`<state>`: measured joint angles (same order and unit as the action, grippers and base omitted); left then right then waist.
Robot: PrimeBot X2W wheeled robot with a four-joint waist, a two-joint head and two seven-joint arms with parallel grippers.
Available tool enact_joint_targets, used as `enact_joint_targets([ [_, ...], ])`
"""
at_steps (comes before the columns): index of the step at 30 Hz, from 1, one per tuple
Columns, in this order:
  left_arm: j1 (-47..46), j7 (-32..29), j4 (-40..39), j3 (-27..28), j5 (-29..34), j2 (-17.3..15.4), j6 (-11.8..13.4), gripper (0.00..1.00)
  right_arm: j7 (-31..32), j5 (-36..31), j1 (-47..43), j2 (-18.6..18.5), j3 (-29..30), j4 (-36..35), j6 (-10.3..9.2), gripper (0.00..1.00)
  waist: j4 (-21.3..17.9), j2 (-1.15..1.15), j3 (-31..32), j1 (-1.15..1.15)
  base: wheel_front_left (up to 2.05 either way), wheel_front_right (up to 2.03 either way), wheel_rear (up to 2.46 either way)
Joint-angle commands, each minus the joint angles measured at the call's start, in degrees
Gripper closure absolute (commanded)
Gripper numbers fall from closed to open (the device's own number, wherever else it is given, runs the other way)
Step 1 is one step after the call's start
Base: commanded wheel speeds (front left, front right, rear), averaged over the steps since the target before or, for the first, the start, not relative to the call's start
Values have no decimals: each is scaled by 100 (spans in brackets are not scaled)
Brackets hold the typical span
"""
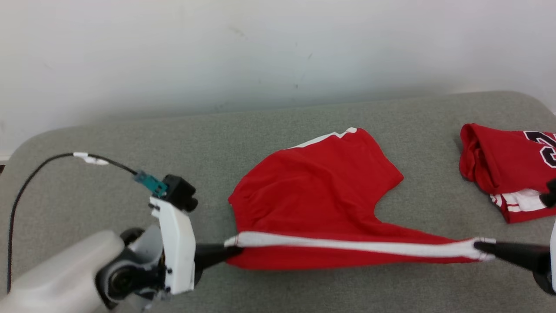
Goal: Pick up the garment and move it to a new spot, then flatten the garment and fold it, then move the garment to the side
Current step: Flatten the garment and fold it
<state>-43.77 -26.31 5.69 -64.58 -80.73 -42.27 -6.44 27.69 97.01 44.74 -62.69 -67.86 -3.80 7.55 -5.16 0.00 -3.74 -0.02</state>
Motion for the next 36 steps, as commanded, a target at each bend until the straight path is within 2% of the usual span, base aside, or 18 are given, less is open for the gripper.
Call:
enact_joint_targets([
  [1,-231,-186,117,93,-183,22,1,100,130,79,273,128,89,177,-14,100,142,0,-273,2,0,0,0],
  [5,-836,-681,536,269,-437,208,-25,100,610,140,1029,562,197,954,-14,100,312,0,-744,2,0,0,0],
  [6,-836,-681,536,269,-437,208,-25,100,610,140,1029,562,197,954,-14,100,312,0,-744,2,0,0,0],
  [10,-1369,-1066,923,381,-555,403,-37,100,959,22,1828,1099,255,1784,-14,100,474,0,-1242,2,0,0,0],
  [14,-1800,-1164,1216,481,-537,624,-61,100,1129,-151,2456,1474,288,2400,-14,100,652,0,-1670,2,0,0,0],
  [23,-2382,-1082,1650,611,-376,957,-101,100,1076,-590,3362,1945,356,3365,-14,100,1005,0,-2292,2,0,0,0],
  [32,-2773,-1163,2128,668,-468,1342,-96,100,1198,-826,3942,2382,338,4180,-14,100,1268,0,-2730,2,0,0,0],
  [33,-2786,-1162,2178,666,-477,1387,-97,100,1185,-841,3964,2450,330,4247,-14,92,1274,0,-2743,2,0,0,0],
  [34,-2808,-1161,2227,658,-479,1426,-97,77,1170,-853,3984,2515,325,4302,-14,75,1277,0,-2755,2,0,0,0],
  [35,-2833,-1154,2274,652,-472,1461,-97,53,1155,-853,3997,2564,330,4383,-14,35,1276,0,-2764,2,0,0,0],
  [36,-2845,-1145,2309,644,-463,1487,-97,0,1144,-864,3999,2612,328,4436,-14,0,1270,0,-2765,2,0,0,0],
])
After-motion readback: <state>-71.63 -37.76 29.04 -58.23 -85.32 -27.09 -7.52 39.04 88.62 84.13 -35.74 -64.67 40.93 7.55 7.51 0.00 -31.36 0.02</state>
